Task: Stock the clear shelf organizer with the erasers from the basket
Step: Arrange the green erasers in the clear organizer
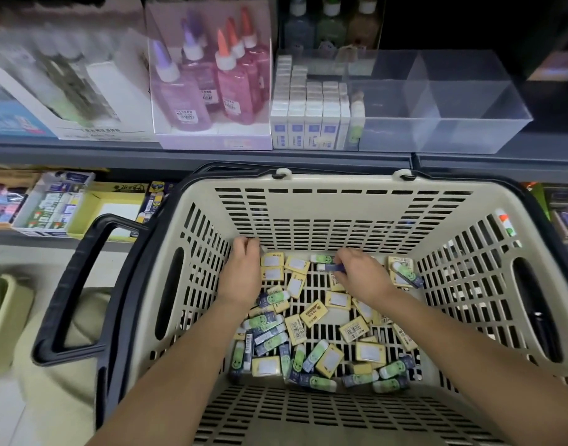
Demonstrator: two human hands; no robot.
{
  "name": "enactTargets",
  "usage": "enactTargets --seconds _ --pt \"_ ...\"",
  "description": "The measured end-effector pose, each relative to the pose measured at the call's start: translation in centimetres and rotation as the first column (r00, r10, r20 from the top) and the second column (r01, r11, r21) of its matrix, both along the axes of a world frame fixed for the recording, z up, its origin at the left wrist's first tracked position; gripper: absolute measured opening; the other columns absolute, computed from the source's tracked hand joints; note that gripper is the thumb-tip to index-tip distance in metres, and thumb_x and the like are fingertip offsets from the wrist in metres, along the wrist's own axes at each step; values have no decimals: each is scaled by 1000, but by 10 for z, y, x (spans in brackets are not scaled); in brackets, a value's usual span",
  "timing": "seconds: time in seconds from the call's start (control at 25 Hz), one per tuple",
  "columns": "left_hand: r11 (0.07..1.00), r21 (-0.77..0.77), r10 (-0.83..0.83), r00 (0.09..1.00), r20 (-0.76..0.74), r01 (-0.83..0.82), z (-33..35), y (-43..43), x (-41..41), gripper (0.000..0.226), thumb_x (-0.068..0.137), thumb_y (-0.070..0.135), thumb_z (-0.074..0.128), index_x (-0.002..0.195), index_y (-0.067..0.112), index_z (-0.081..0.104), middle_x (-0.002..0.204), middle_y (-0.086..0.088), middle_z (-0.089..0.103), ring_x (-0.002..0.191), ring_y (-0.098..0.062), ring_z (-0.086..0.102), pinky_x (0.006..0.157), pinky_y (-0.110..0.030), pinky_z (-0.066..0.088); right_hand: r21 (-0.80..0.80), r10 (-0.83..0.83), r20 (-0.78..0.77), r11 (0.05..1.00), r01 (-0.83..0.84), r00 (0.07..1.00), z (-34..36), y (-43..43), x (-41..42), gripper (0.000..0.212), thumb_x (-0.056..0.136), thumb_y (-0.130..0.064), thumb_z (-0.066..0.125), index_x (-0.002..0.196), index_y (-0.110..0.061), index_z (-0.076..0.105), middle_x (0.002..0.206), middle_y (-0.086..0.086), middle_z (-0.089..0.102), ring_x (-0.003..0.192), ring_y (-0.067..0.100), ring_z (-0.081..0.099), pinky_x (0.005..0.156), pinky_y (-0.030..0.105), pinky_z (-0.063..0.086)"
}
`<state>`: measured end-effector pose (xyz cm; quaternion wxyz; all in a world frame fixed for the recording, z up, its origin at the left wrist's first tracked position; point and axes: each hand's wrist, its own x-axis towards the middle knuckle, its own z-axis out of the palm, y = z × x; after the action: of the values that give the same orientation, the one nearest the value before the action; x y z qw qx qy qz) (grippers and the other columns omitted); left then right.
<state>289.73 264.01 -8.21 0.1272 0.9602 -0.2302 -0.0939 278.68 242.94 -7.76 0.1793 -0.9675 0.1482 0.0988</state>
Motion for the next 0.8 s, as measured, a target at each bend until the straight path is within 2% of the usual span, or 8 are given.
enactTargets --seconds 0.16,0.32,0.36,0.44,0.52,0.6,0.68,0.8 --pt "996 86 -17 997 -79 24 0 -1 1 36 87 -5 46 120 9 49 118 -12 50 92 -28 60 76 -36 49 41 -11 -88 999 15 996 0 13 6 29 90 -27 52 118 -16 53 115 5 57 103 24 55 83 34 47" --pt "995 90 -41 994 -101 50 5 -5 1 22 93 18 53 114 10 55 112 -8 54 104 -25 51 83 -36 48 39 -83 -111 995 88 990 -2 20 9 21 90 -30 54 104 -15 59 106 5 58 92 23 58 72 33 50" --pt "993 94 -57 993 -101 67 9 -7 -1 24 93 26 53 113 11 54 106 -7 56 103 -24 51 79 -36 48 43 -100 -123 993 106 987 -3 21 10 20 90 -31 55 101 -15 58 103 4 59 88 22 59 68 32 50" --pt "995 32 -88 987 -134 93 19 -12 -7 21 94 32 49 106 14 50 84 -2 60 79 -21 56 60 -31 45 38 -122 -156 991 129 980 -3 28 14 22 89 -36 56 97 -16 55 93 3 61 80 22 60 59 28 45" --pt "994 -106 -45 965 -260 18 27 -21 -8 13 92 28 52 100 18 52 76 1 60 65 -17 54 56 -27 42 8 -131 -173 991 134 976 -1 34 19 22 89 -39 55 84 -18 51 79 1 58 72 21 57 52 25 38" --pt "934 -268 81 870 -486 -237 32 -28 -4 11 87 19 61 98 17 60 80 1 60 68 -15 54 65 -29 48 43 -166 -170 984 175 971 3 34 23 27 89 -34 54 69 -19 47 67 -1 52 64 20 53 47 23 33" --pt "791 -331 159 695 -701 -515 35 -29 0 12 83 14 67 95 12 64 81 0 59 71 -14 52 70 -30 49 198 -198 -153 954 226 968 8 28 22 35 89 -27 58 58 -21 43 57 -3 45 54 14 47 45 21 33" --pt "740 -306 93 542 -835 -599 42 -31 -2 11 89 18 62 96 10 60 96 -6 65 83 -17 59 73 -27 49 473 -258 -97 838 272 961 26 22 19 44 85 -22 67 47 -26 43 46 -10 38 42 3 35 39 10 27"
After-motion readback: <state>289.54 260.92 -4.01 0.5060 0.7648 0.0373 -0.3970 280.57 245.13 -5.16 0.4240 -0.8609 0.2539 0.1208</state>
